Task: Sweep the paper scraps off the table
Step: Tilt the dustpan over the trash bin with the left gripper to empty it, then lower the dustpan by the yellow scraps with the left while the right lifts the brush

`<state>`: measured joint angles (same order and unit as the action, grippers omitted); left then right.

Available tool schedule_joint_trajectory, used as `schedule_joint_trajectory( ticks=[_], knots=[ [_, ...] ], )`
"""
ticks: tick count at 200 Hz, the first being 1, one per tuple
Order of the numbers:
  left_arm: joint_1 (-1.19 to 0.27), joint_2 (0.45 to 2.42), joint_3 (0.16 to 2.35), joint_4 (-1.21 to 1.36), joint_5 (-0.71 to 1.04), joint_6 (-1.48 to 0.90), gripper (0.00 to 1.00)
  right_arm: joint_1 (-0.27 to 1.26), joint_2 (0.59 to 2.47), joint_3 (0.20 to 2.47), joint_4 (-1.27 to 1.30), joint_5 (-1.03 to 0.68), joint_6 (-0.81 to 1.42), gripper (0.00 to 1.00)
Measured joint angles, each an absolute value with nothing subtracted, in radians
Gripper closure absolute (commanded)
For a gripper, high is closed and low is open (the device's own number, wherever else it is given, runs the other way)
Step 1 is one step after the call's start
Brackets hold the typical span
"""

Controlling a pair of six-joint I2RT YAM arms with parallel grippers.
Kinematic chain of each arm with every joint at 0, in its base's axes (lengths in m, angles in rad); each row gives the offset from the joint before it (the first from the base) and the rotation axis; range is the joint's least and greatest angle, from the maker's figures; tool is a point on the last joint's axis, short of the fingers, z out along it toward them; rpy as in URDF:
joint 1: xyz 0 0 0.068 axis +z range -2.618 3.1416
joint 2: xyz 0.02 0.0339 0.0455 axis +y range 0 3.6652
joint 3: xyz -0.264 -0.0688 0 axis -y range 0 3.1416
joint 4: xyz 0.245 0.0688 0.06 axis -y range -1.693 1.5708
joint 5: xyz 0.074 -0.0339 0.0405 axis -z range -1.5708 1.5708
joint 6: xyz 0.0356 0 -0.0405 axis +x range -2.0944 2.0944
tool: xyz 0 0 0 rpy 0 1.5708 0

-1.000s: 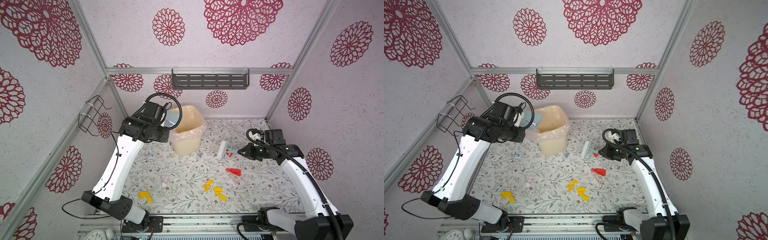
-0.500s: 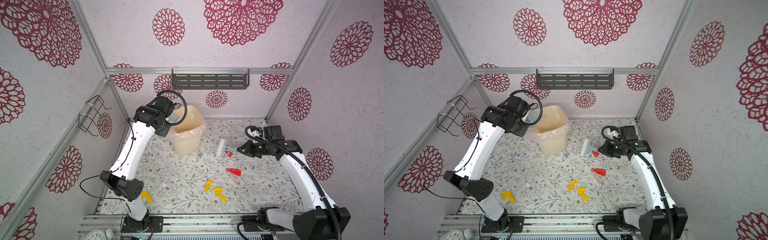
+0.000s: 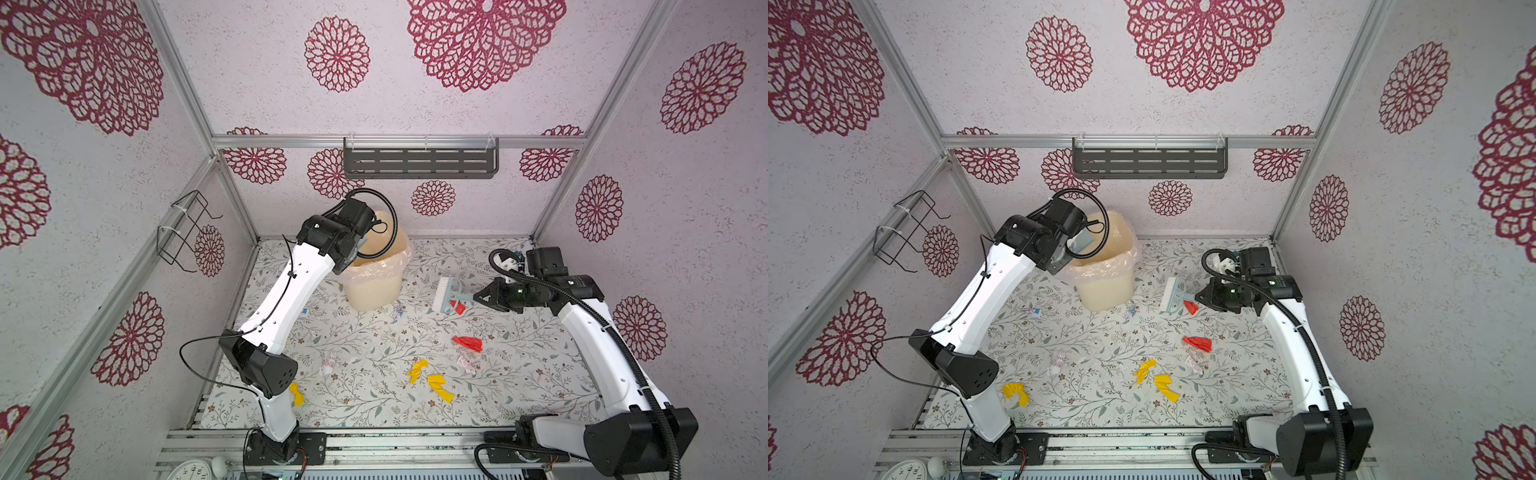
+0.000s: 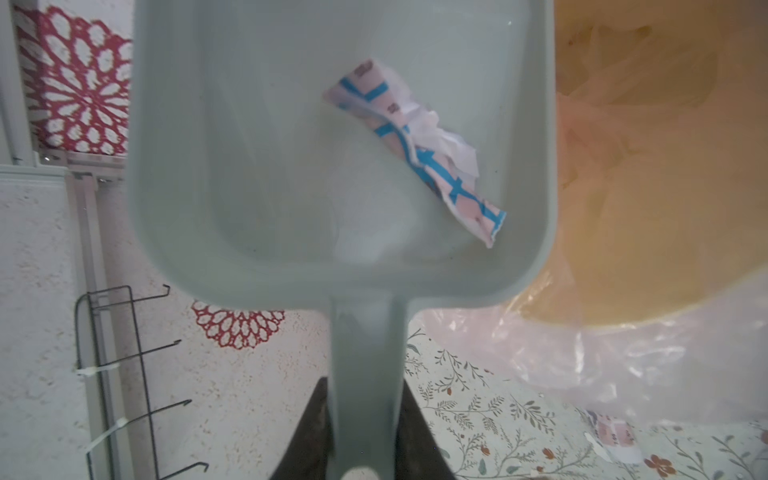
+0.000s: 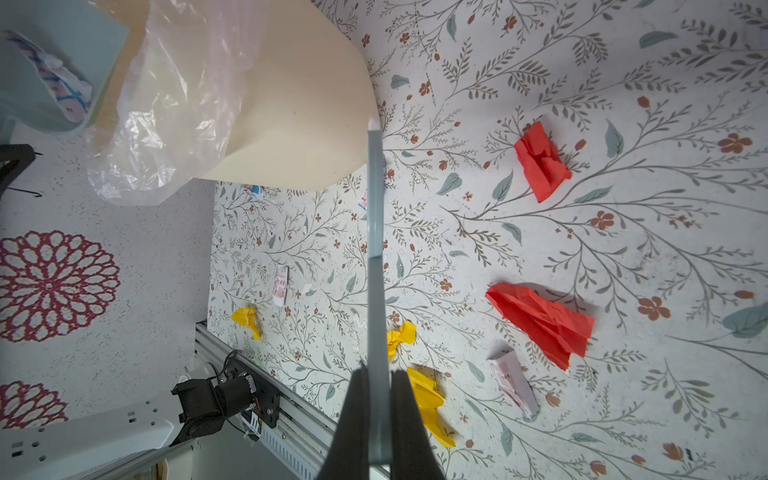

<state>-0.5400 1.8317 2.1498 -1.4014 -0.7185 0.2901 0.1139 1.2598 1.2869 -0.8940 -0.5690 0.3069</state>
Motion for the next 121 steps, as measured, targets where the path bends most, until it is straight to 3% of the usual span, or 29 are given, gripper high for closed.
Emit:
schedule_joint_trajectory(
  ticks=[51, 121],
  knots=[
    [-0.609, 1.835, 2.060, -1.259, -0.883, 0.485, 1.00, 0.115, 1.268, 1.287, -0.896, -0.577, 0.307, 1.00],
    [-0.619, 1.827, 1.961, -1.136, -0.978, 0.630, 1.00, 0.119, 1.269, 1.287, -0.897, -0.576, 0.307, 1.00]
  ],
)
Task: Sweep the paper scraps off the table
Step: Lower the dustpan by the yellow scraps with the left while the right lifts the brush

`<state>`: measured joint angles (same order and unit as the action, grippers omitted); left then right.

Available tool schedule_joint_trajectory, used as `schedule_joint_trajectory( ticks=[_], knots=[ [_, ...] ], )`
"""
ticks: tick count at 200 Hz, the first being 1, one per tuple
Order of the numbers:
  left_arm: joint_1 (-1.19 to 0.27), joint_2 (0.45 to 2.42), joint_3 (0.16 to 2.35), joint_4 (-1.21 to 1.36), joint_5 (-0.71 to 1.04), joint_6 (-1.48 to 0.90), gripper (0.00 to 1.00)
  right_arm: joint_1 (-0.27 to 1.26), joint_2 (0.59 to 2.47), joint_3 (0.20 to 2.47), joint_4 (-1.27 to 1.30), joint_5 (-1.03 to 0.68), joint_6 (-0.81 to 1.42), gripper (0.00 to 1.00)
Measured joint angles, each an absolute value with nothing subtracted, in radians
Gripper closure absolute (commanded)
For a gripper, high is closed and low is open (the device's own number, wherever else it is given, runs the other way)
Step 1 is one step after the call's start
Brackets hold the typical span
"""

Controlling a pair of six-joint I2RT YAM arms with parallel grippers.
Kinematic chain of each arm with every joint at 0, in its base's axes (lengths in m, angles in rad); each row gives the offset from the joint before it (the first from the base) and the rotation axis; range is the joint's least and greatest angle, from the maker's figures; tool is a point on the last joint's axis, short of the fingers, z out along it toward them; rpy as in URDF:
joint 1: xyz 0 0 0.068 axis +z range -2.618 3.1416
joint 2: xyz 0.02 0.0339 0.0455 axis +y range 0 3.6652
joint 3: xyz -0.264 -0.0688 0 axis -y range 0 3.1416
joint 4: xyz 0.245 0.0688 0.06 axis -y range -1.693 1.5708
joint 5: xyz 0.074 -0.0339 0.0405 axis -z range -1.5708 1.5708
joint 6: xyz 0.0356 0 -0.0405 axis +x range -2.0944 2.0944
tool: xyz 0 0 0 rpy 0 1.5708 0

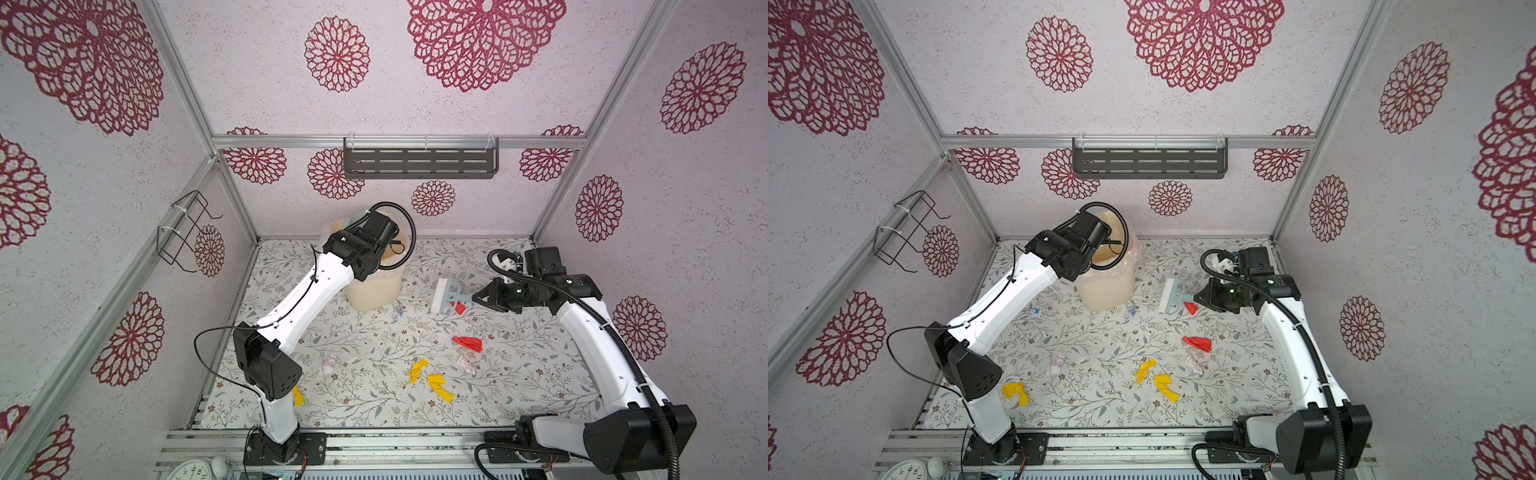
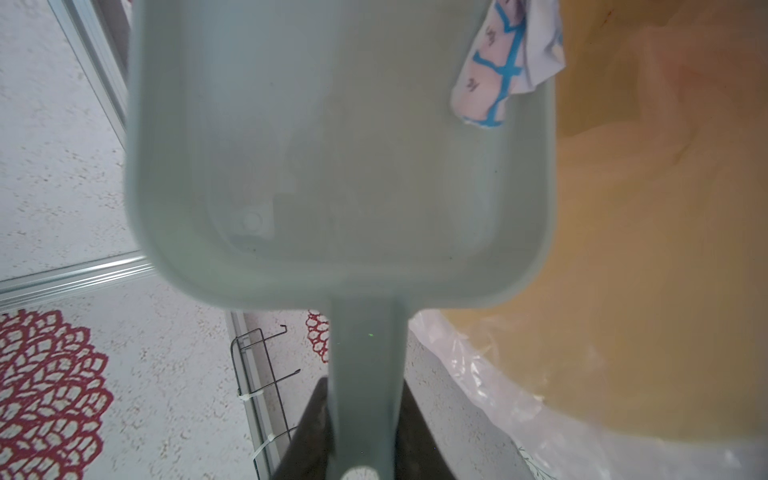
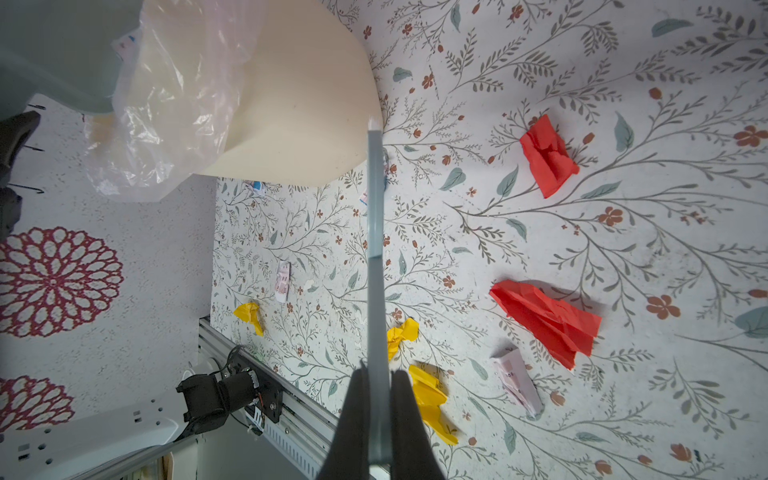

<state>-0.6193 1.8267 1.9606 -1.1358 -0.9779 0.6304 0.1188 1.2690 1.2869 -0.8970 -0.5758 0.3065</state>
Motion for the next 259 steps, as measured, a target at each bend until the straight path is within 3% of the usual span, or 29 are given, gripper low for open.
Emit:
schedule_joint_trajectory(
  ticks=[60, 110, 178, 259],
  knots=[
    [-0.631, 1.787, 1.864, -0.980, -1.039, 0.780, 1.00, 0.123, 1.269, 1.288, -0.901, -0.575, 0.306, 1.00],
    [-0.632, 1.774, 1.889, -0.958, -1.037, 0.768, 1.00, 0.125, 1.269, 1.288, -0.906, -0.571, 0.306, 1.00],
    [-0.710, 1.634, 1.960, -1.105, -0.858, 0.427, 1.00, 0.213, 1.269, 1.309, -0.968, -0.478, 0.276, 1.00],
    [-0.986, 1.430, 1.726, -1.301, -0.550, -0.080, 1.00, 0.422, 1.269, 1.322, -1.054, -0.283, 0.272, 1.00]
  ],
)
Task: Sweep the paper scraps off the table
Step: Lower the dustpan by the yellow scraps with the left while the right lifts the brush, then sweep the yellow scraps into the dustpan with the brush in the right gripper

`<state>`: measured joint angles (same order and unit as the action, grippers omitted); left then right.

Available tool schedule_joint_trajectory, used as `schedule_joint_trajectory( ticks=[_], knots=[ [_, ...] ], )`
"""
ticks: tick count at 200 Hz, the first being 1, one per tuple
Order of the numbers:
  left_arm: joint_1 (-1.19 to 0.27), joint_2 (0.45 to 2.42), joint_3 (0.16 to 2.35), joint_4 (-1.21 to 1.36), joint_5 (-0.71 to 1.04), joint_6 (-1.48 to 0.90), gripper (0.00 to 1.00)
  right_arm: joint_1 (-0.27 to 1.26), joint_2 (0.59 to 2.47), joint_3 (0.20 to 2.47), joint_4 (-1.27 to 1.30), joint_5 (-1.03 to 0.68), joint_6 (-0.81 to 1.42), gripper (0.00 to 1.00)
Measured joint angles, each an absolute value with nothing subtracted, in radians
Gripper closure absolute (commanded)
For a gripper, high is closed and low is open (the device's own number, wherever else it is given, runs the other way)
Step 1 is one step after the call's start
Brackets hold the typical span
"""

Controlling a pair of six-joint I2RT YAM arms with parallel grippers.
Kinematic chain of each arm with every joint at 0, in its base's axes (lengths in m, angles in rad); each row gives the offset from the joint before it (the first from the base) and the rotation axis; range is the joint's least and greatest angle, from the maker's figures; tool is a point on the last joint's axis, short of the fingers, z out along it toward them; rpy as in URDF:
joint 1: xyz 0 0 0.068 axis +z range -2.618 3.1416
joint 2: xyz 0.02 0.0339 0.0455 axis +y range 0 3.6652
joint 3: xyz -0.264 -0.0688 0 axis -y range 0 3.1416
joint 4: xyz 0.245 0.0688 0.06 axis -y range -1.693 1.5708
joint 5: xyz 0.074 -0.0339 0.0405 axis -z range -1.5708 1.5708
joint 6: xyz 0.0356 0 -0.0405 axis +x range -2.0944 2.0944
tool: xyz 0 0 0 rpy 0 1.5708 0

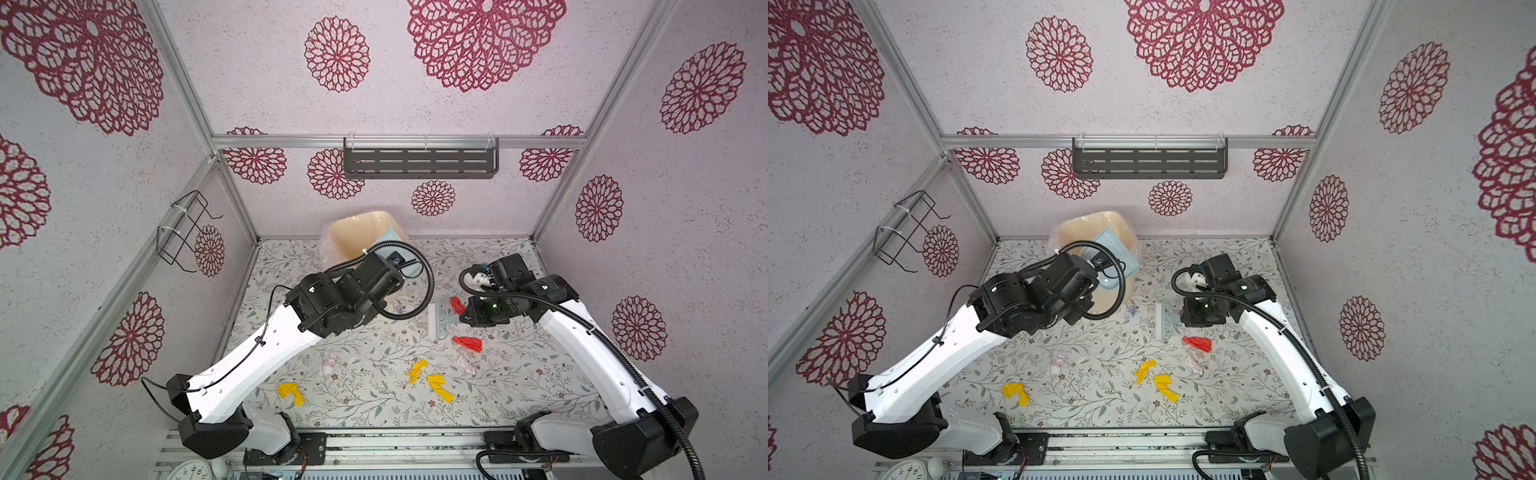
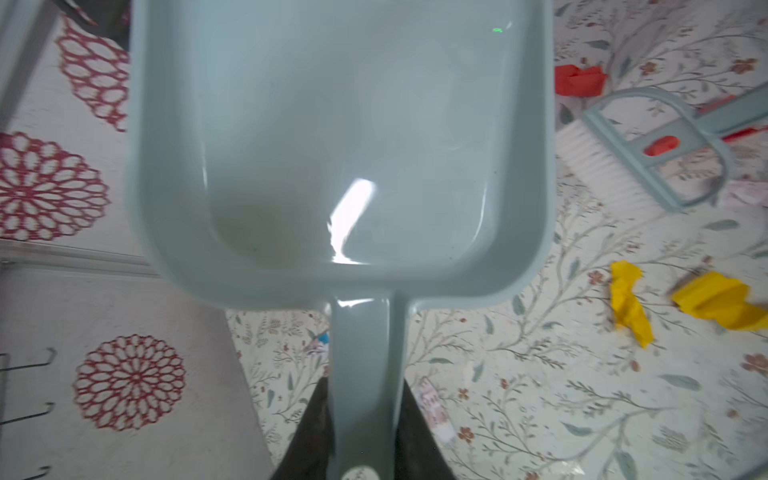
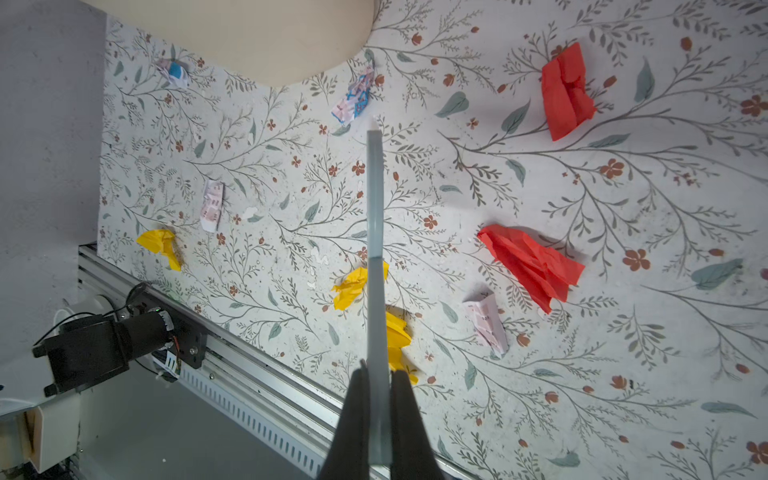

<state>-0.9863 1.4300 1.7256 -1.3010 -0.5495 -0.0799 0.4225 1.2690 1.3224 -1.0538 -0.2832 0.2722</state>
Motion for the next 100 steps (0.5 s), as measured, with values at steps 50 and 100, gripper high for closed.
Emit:
schedule_joint_trajectory(
  ticks=[50, 100],
  knots=[
    [-1.124, 1.310, 1.370, -1.294, -0.328, -0.375, 1.00, 0.495, 1.269, 1.299, -1.069, -0.201, 0.280, 1.00],
    [-1.153, 1.224, 1.125, -1.176, -0.151, -0.572, 1.00, 0.549, 1.293, 1.270, -1.073, -0.146, 0.289, 1.00]
  ],
)
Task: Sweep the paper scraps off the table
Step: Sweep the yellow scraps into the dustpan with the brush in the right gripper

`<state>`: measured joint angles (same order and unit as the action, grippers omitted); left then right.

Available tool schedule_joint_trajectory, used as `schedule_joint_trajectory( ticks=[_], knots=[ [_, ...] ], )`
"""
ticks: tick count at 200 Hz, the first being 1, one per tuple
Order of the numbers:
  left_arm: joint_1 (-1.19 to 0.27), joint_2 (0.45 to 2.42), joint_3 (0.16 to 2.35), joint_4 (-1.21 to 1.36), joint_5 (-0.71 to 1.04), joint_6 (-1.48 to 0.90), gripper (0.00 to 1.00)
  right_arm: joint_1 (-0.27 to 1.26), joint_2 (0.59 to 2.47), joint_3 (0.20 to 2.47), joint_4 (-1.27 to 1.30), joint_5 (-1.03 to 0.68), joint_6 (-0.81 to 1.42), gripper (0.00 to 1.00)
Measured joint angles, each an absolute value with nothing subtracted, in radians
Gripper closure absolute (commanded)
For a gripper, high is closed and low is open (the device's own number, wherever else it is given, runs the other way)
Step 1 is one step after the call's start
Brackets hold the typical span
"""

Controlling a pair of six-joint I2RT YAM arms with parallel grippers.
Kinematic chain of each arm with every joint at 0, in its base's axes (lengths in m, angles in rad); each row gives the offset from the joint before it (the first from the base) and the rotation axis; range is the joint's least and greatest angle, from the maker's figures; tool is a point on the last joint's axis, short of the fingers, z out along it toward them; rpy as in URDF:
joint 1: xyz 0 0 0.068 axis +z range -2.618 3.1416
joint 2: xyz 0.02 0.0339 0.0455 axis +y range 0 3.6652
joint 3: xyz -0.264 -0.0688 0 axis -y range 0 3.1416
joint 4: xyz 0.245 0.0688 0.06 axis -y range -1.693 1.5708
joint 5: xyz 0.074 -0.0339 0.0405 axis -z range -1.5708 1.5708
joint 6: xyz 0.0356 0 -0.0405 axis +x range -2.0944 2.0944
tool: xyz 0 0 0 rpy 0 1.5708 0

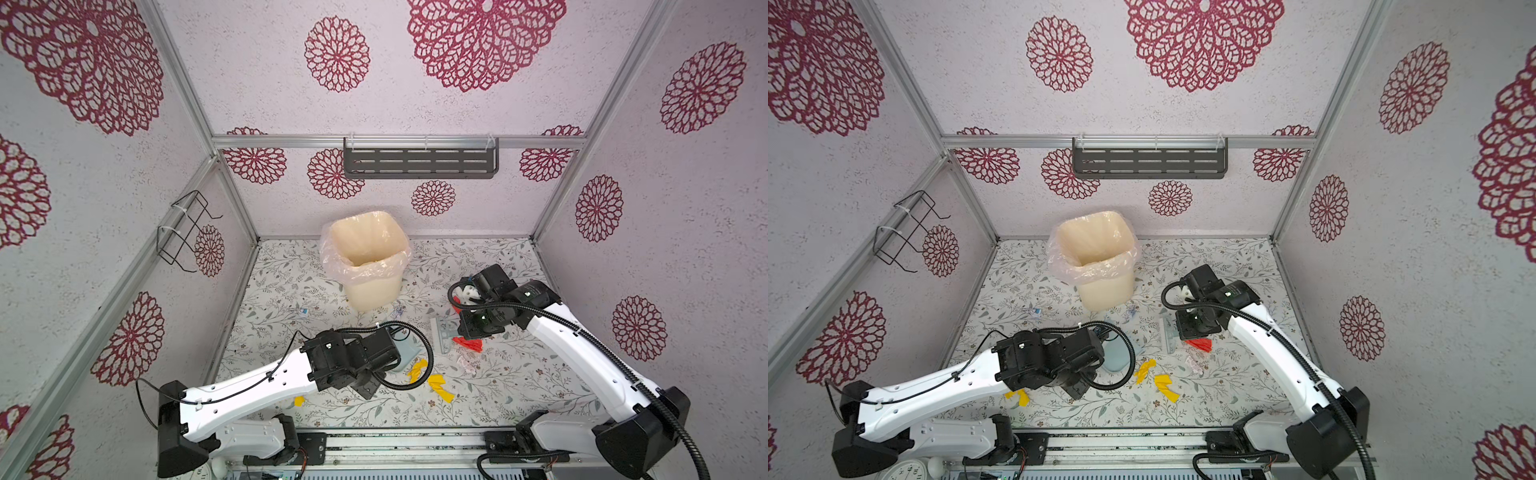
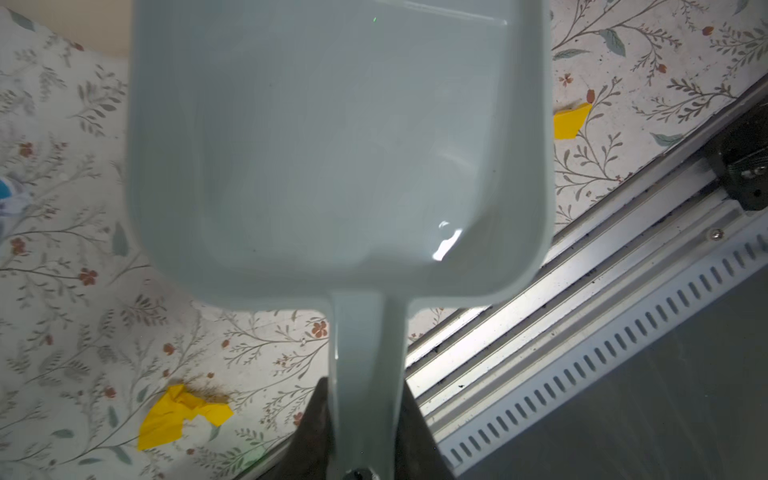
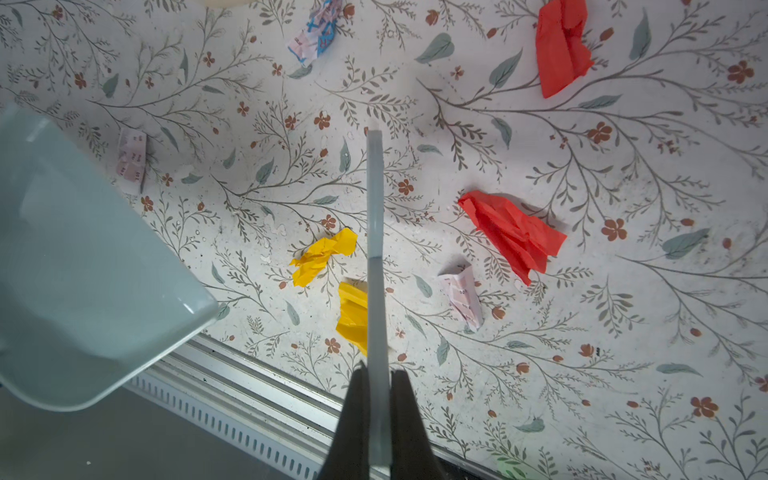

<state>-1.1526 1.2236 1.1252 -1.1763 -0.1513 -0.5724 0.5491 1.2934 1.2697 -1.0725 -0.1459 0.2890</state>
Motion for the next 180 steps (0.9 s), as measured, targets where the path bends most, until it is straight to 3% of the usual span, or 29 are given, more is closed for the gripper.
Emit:
schedule_joint_trajectory(
  ticks=[63, 180],
  knots=[
    [-1.156, 1.260, 0.990, -1.078, -0.009, -0.667, 1.00, 0.609, 1.367, 1.290, -1.076, -0.081, 0.289, 1.00],
    [-1.193, 1.323, 0.948, -1.087, 0.010, -0.654, 1.00, 0.657, 1.415, 1.294, -1.082, -0.068, 0.318, 1.00]
  ],
)
